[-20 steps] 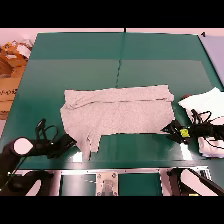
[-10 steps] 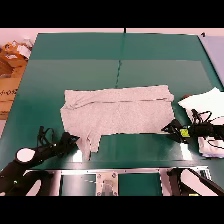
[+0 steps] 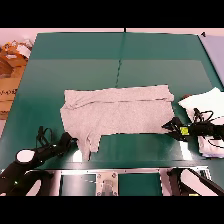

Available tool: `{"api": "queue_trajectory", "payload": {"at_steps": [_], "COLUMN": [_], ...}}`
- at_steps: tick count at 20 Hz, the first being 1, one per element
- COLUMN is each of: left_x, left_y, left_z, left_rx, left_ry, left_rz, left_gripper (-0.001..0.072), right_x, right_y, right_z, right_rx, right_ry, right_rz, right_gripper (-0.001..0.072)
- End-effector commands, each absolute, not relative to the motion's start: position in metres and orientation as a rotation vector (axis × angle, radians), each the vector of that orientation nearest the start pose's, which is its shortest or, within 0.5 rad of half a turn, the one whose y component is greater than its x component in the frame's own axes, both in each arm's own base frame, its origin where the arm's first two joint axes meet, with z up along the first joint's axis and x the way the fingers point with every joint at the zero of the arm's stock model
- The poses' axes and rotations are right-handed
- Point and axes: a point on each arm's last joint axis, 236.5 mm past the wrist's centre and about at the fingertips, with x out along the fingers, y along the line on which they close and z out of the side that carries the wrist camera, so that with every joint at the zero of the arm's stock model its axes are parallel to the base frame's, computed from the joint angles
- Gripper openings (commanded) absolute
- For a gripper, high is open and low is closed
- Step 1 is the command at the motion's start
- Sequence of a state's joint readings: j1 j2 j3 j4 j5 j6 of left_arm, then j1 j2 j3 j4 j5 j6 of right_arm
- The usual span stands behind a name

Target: Fold the shirts.

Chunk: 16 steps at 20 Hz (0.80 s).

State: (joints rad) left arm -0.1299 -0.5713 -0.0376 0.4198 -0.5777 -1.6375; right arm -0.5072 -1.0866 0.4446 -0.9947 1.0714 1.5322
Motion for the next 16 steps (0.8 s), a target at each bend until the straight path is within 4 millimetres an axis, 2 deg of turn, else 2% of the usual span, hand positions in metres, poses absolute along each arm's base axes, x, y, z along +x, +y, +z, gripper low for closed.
{"api": "queue_trajectory", "payload": {"at_steps": [1,4,8,10,13,16], "left_x": [0.202,0.205,0.220,0.225,0.225,0.225], "left_y": [-0.143,-0.144,-0.148,-0.149,-0.150,-0.149], "left_z": [-0.100,-0.096,-0.074,-0.067,-0.067,-0.067], "left_rx": [-1.199,-1.188,-1.142,-1.140,-1.141,-1.140], "left_ry": [1.113,1.101,1.046,1.033,1.035,1.032], "left_rz": [-0.050,-0.064,-0.140,-0.153,-0.156,-0.154], "left_gripper": [0.0020,0.0020,0.0020,0.0020,0.0020,0.0020], "right_x": [0.213,0.204,0.204,0.203,0.180,0.179], "right_y": [-0.006,-0.016,-0.018,-0.026,-0.025,-0.031], "right_z": [-0.119,-0.125,-0.124,-0.116,-0.094,-0.087], "right_rx": [0.973,0.926,0.937,0.970,1.035,1.043], "right_ry": [1.482,1.509,1.505,1.508,1.602,1.530], "right_rz": [-0.276,-0.320,-0.338,-0.347,-0.311,-0.344], "right_gripper": [0.0535,0.0535,0.0535,0.0535,0.0535,0.0535]}}
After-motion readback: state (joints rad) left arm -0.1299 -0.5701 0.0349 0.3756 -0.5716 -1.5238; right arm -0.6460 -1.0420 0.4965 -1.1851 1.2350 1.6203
